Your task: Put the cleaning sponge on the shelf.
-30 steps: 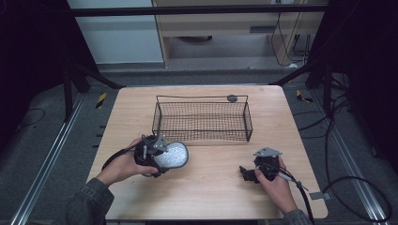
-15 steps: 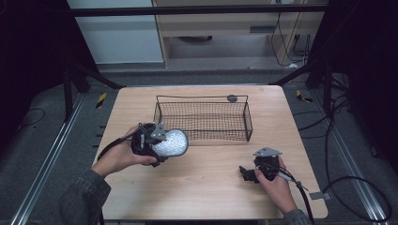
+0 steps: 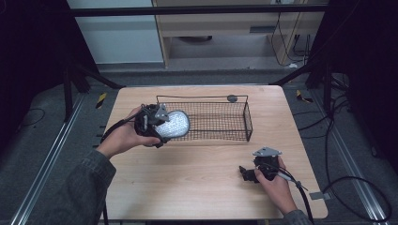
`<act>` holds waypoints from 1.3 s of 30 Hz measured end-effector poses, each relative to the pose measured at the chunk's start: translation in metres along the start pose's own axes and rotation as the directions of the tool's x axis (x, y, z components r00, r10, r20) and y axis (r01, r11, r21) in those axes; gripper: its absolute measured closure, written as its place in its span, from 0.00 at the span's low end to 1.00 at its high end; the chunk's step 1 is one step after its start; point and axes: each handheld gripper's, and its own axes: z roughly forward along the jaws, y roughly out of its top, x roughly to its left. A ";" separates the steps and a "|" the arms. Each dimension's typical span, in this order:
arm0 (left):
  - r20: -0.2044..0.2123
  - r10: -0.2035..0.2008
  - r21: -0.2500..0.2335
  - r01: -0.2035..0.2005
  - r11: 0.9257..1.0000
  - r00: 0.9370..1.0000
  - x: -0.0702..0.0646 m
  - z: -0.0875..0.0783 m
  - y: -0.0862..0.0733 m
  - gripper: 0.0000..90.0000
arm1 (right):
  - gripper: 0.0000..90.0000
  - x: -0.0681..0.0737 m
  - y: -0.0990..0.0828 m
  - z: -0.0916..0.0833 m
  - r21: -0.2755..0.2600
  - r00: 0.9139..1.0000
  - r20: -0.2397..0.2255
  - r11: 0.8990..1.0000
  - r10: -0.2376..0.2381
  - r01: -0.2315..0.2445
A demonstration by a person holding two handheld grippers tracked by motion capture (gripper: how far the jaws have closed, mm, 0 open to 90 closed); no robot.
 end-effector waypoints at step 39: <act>-0.095 0.069 0.009 -0.068 0.998 0.993 0.054 0.029 0.058 0.10 | 0.00 0.000 -0.004 -0.004 -0.001 1.000 0.013 1.000 0.011 -0.011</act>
